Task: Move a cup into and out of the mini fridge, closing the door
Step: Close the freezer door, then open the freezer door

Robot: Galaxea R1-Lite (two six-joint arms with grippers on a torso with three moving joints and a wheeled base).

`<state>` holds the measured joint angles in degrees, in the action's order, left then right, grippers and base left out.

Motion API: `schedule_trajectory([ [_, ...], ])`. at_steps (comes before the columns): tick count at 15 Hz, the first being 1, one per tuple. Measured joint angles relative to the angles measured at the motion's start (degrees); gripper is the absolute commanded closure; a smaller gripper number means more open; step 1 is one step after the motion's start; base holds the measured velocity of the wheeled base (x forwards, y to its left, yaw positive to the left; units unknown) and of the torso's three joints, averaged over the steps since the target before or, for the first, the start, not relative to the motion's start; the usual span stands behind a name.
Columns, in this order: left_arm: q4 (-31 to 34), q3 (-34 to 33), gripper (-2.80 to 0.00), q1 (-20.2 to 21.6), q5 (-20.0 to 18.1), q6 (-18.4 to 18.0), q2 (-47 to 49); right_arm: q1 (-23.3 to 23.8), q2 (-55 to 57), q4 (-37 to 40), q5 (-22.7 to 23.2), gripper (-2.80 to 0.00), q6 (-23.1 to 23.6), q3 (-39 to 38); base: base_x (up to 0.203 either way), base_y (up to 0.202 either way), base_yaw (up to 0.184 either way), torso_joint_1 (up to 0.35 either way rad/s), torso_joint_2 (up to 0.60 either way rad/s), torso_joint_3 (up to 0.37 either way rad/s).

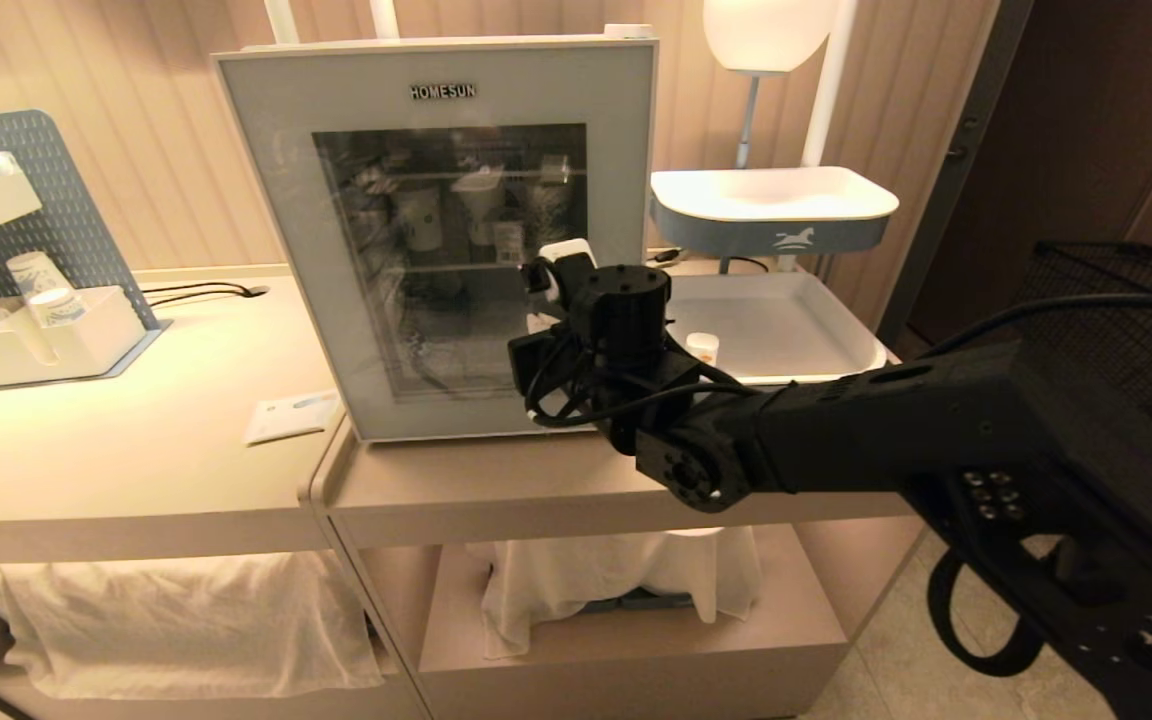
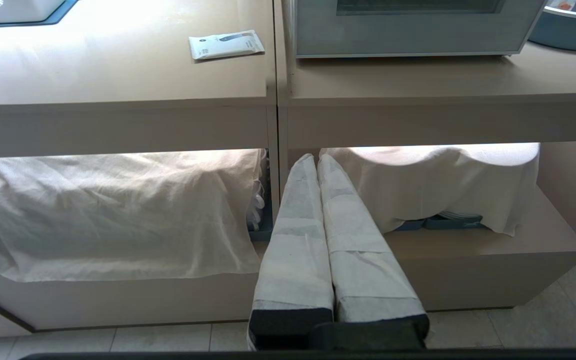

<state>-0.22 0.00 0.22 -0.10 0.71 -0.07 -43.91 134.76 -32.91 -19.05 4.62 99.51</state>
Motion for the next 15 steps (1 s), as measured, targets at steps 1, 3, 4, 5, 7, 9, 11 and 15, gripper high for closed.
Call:
schedule_trajectory([
  [1, -0.02, 0.0, 0.0, 0.02, 0.01, -0.02, 0.0, 0.06, -3.24, -0.08, -1.33, 0.0, 0.04, -2.98, 0.0, 0.0, 0.0, 0.0, 0.0, 0.0],
  [3, -0.02, 0.0, 0.0, 0.0, 0.0, -0.02, 0.0, 0.54, -11.74, 0.28, -4.93, 0.0, 0.24, -9.33, 0.0, 0.0, 0.0, 0.0, 0.0, 0.0],
  [4, -0.02, 0.0, 0.0, 0.02, 0.02, -0.02, 0.0, 0.96, -17.08, 0.93, -7.47, 0.0, 0.51, -12.92, 0.0, 0.0, 0.0, 0.0, 0.0, 0.0],
  [5, 0.0, 0.0, 0.0, 0.0, 0.02, 0.0, 0.0, 1.68, -23.57, 2.24, -10.4, 0.0, 0.79, -16.92, 0.0, 0.0, 0.0, 0.0, 0.0, 0.0],
  [7, -0.01, 0.0, 0.0, 0.0, 0.0, -0.05, 0.0, 4.99, -37.11, 6.22, -15.33, 0.0, 1.08, -24.28, 0.0, 0.0, 0.0, 0.0, 0.0, 0.0],
  [9, -0.02, 0.0, 0.0, 0.0, 0.0, 0.0, 0.0, 11.38, -53.18, 11.38, -19.17, 0.0, 1.13, -31.64, 0.0, 0.0, 0.0, 0.0, 0.0, 0.0],
  [11, -0.02, 0.0, 0.0, 0.02, 0.01, 0.04, 0.0, 19.78, -69.75, 16.14, -21.71, 0.0, 1.24, -39.39, 0.0, 0.0, 0.0, 0.0, 0.0, 0.0],
  [15, -0.02, 0.0, 0.0, 0.02, 0.0, 0.04, 0.0, 34.61, -101.01, 25.31, -21.52, 0.0, 1.35, -56.47, 0.0, 0.0, 0.0, 0.0, 0.0, 0.0],
])
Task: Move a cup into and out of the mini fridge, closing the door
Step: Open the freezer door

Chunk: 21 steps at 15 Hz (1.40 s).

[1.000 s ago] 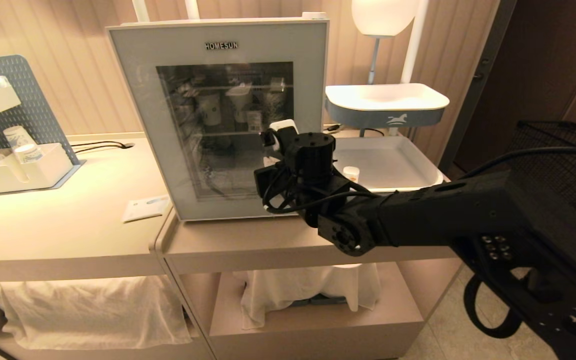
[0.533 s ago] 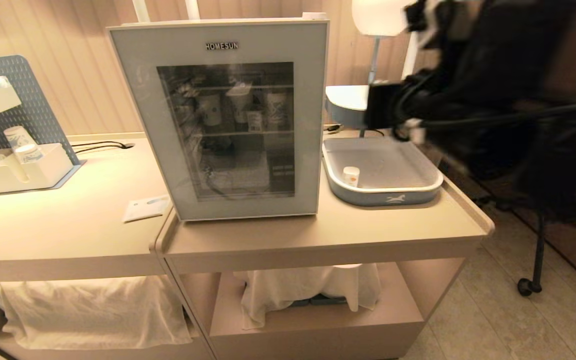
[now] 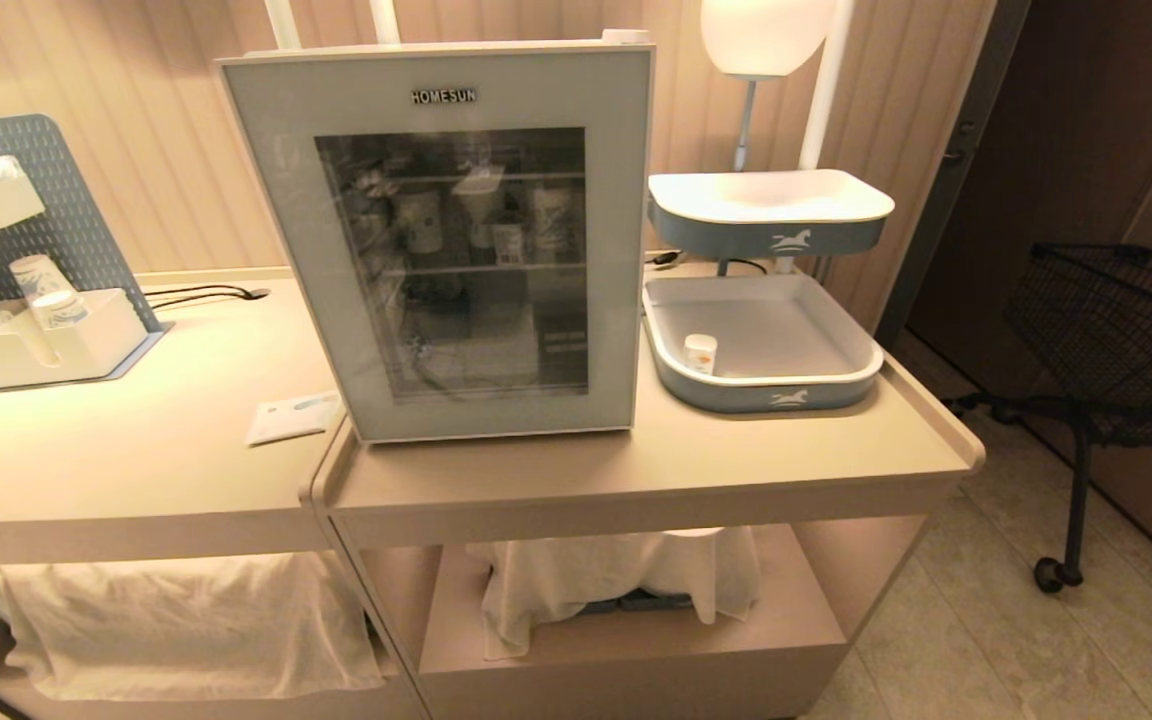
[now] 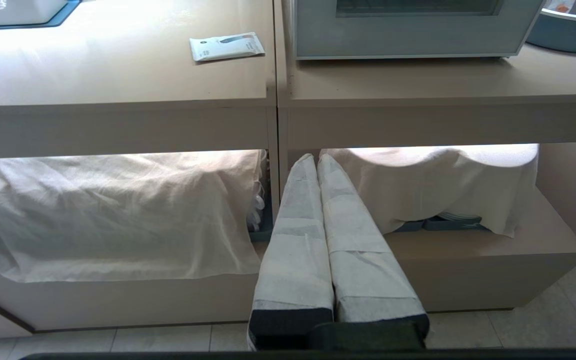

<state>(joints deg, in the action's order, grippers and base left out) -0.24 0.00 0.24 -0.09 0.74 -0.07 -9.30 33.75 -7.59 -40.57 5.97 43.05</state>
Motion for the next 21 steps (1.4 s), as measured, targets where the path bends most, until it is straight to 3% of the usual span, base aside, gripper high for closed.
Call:
schedule_trajectory([
  [3, 0.02, 0.0, 0.0, 0.0, 0.0, -0.01, 0.0, 5.58, -18.05, 4.43, 5.79, 0.0, -1.22, -13.81, 0.0, 0.0, 0.0, 0.0, 0.0, 0.0],
  [5, 0.0, 0.0, 0.0, 0.0, 0.0, -0.07, 0.0, 7.23, -26.84, 1.19, 11.6, 0.0, -3.02, -23.59, 0.0, 0.0, 0.0, 0.0, 0.0, 0.0],
  [8, 0.02, 0.0, 0.0, 0.0, 0.02, -0.06, 0.0, 8.36, -31.91, -3.55, 26.58, 0.0, -3.28, -39.03, 0.0, 0.0, 0.0, 0.0, 0.0, 0.0],
  [11, 0.0, 0.0, 0.0, 0.0, 0.0, -0.06, 0.0, 8.81, -33.45, 8.49, 39.13, 0.0, -3.0, -42.57, 0.0, 0.0, 0.0, 0.0, 0.0, 0.0],
  [21, 0.0, 0.0, 0.0, 0.05, -0.01, -0.09, 0.0, 8.9, -33.84, 7.66, 40.22, 0.0, -4.68, -43.0, 0.002, 0.027, -0.001, 0.001, 0.0, 0.001],
])
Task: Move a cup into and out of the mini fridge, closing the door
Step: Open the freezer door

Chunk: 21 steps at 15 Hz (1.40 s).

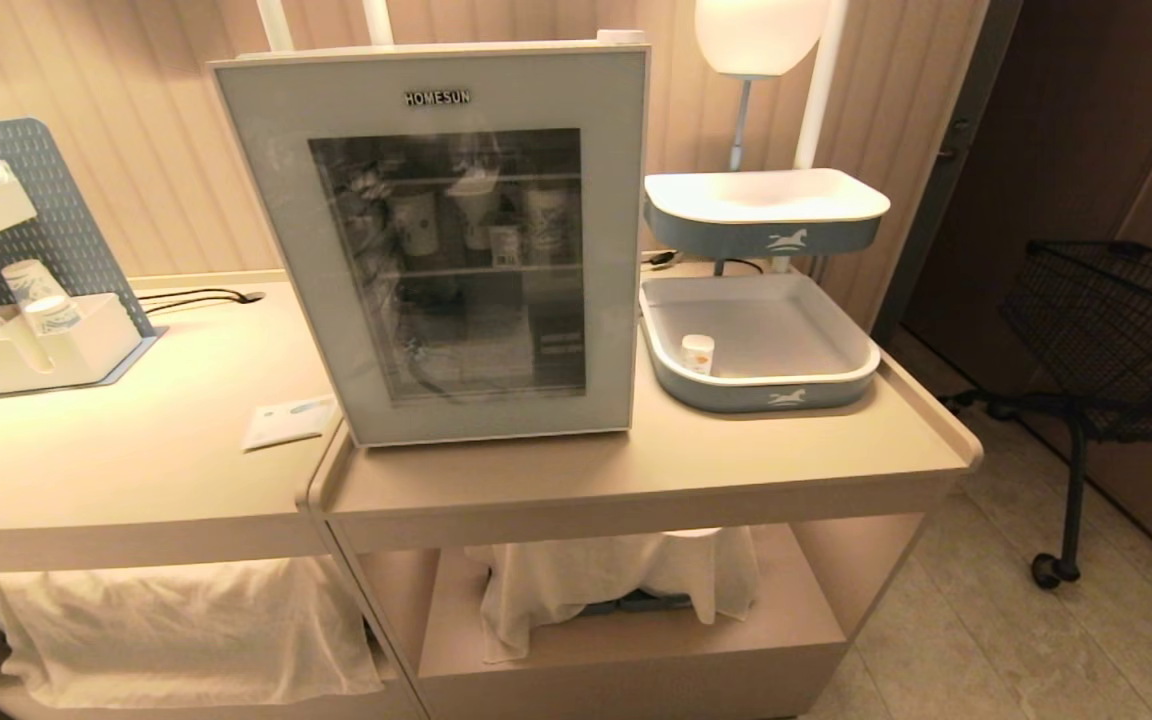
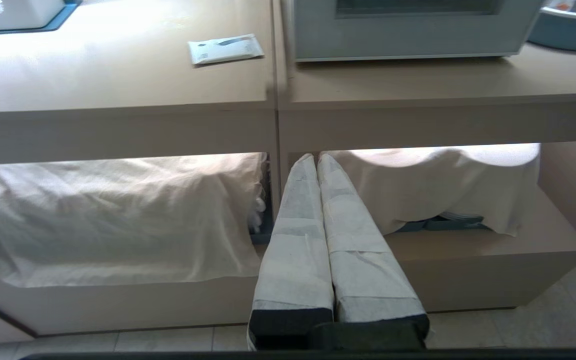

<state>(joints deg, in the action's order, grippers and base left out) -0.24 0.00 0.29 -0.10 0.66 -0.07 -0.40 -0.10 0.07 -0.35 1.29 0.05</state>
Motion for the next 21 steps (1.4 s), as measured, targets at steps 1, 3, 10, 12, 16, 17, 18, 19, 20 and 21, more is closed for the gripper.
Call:
schedule_trajectory([
  [1, 0.02, 0.0, 0.0, -0.05, -0.01, 0.0, 0.0, 0.07, 0.0, -0.02, 0.0, 0.0, 0.0, -0.02, 0.001, 0.189, -0.001, 0.007, 0.0, 0.007],
  [3, 0.01, 0.0, 0.0, -0.07, 0.0, 0.04, 0.0, 0.1, 0.0, 0.0, 0.02, 0.0, 0.0, -0.05, 0.0, 0.198, 0.0, 0.003, 0.0, 0.004],
  [10, 0.02, 0.0, 0.0, -0.05, 0.0, 0.02, 0.0, 0.11, 0.02, 0.11, 0.0, 0.0, -0.01, -0.05, 0.0, 0.193, 0.0, 0.002, 0.0, 0.002],
  [12, 0.0, 0.0, 0.0, -0.05, -0.01, 0.02, 0.0, 0.13, 0.02, 0.15, 0.0, 0.0, 0.0, -0.05, 0.0, 0.164, 0.003, 0.004, 0.0, 0.005],
  [16, -0.02, 0.0, 0.0, -0.02, -0.01, -0.04, 0.0, 0.07, 0.05, 0.11, -0.02, 0.0, -0.35, 0.02, 0.0, 0.02, 0.001, 0.001, 0.0, -0.001],
  [17, 0.02, 0.0, 0.0, 0.0, -0.06, -0.06, 0.0, 0.07, 0.05, 0.13, 0.0, 0.0, -0.35, 0.02, 0.0, 0.0, 0.0, 0.0, 0.0, 0.0],
  [18, 0.03, 0.0, 0.0, -0.06, -0.04, -0.11, 0.0, 0.1, 0.05, 0.06, 0.02, 0.0, -0.35, 0.02, 0.0, 0.0, 0.0, 0.0, 0.0, 0.0],
  [19, 0.03, 0.0, 0.0, -0.07, -0.06, -0.11, 0.0, 0.13, 0.05, 0.09, 0.02, 0.0, -0.37, 0.02, 0.0, 0.0, 0.0, 0.0, 0.0, 0.0],
  [20, 0.0, 0.0, 0.0, -0.05, -0.11, -0.22, 0.0, 0.05, 0.05, 0.12, -0.02, 0.0, -0.4, 0.02, 0.108, 0.0, -0.003, 0.0, 0.0, -0.004],
  [21, -0.03, 0.0, 0.0, -0.01, -0.08, -0.22, 0.0, 0.06, 0.05, 0.11, 0.02, 0.0, -0.44, 0.02, 0.175, 0.0, 0.002, 0.002, -0.01, 0.002],
])
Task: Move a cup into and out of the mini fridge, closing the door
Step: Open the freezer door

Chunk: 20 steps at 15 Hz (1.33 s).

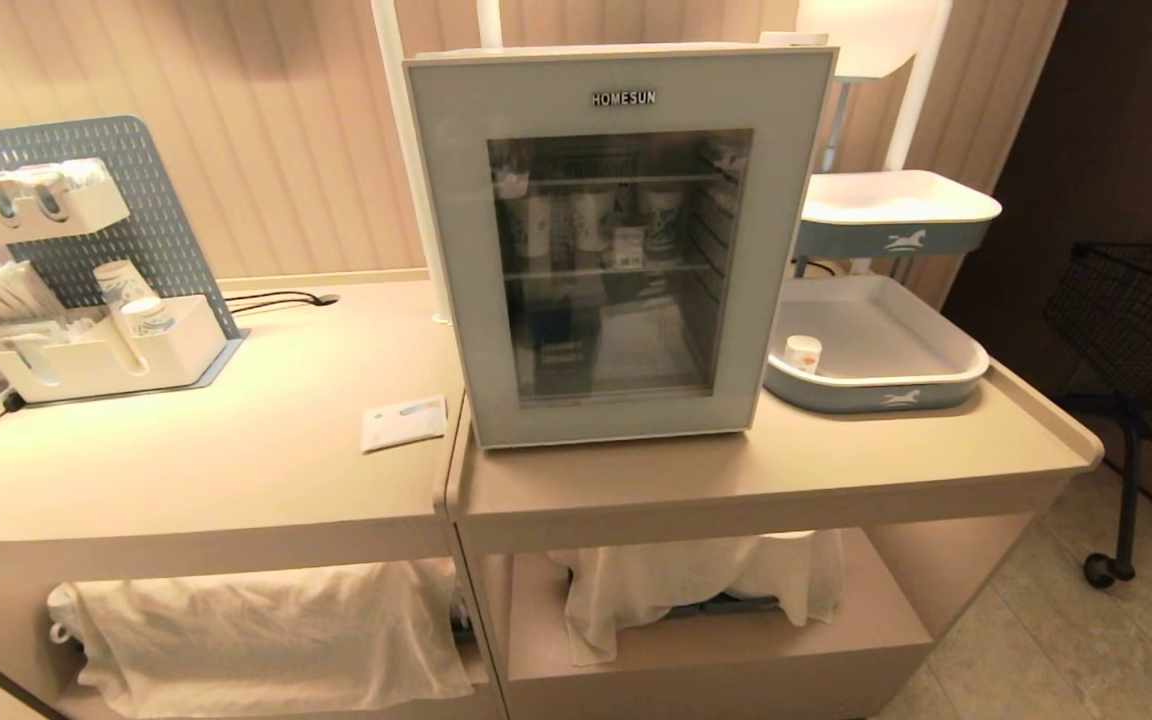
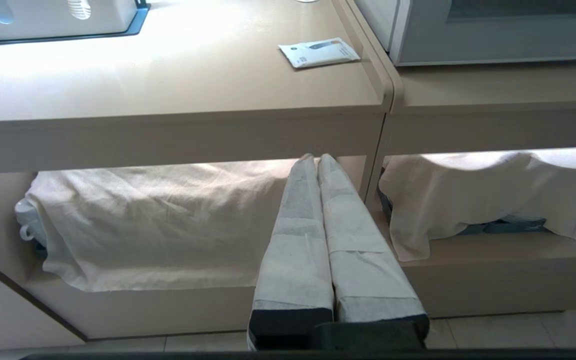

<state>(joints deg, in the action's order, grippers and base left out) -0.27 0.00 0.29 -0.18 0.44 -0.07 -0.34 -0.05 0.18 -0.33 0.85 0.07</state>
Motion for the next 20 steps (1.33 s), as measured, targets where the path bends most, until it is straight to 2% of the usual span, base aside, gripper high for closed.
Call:
schedule_trajectory([
  [4, 0.06, 0.0, 0.0, -0.04, -0.01, -0.01, 0.0, 0.01, 0.01, -0.02, -0.01, 0.0, 0.0, 0.0, 0.186, 0.0, 0.002, 0.004, 0.01, -0.001],
  [8, -0.06, 0.0, 0.0, -0.04, 0.1, -0.02, 0.0, 0.01, 0.05, -0.02, -0.04, 0.0, -0.01, -0.02, 0.015, 0.0, 0.0, 0.001, 0.0, 0.0],
  [10, -1.68, 0.7, 0.0, -0.04, 1.17, -1.07, 0.02, 0.05, 0.05, -0.09, 0.0, 0.0, 0.0, -0.02, 0.0, 0.0, 0.0, 0.0, 0.0, 0.0],
  [11, -1.27, 3.25, 0.0, -0.04, 2.52, -1.37, 0.18, 0.04, 0.05, -0.09, -0.02, 0.0, 0.05, -0.02, 0.0, 0.0, 0.0, 0.0, 0.0, 0.0],
  [13, 3.6, 13.72, 0.0, -0.07, 6.12, -0.82, 1.26, 0.01, 0.05, -0.18, 0.0, 0.0, 0.16, -0.02, 0.0, 0.0, 0.0, 0.0, 0.0, 0.0],
  [16, 17.12, 40.5, 0.0, -1.98, 10.29, 2.41, 7.24, 0.01, 0.05, -0.18, -0.02, 0.0, 0.07, -0.02, 0.0, 0.0, 0.0, 0.0, 0.0, 0.0],
  [17, 21.71, 47.96, 0.0, -4.38, 11.28, 3.7, 11.16, 0.01, 0.05, -0.18, 0.0, 0.0, 0.13, -0.02, 0.0, 0.0, 0.0, 0.0, 0.0, 0.0],
  [18, 26.01, 54.06, 0.0, -9.02, 12.27, 5.46, 16.21, 0.01, 0.05, -0.18, -0.02, 0.0, 0.16, -0.02, 0.0, 0.0, 0.0, 0.0, 0.0, 0.0],
  [20, 30.55, 58.96, 0.0, -19.29, 13.4, 9.23, 25.8, 0.04, 0.05, -0.18, -0.02, 0.0, 0.16, -0.05, 0.0, 0.0, 0.0, 0.0, 0.0, 0.0],
])
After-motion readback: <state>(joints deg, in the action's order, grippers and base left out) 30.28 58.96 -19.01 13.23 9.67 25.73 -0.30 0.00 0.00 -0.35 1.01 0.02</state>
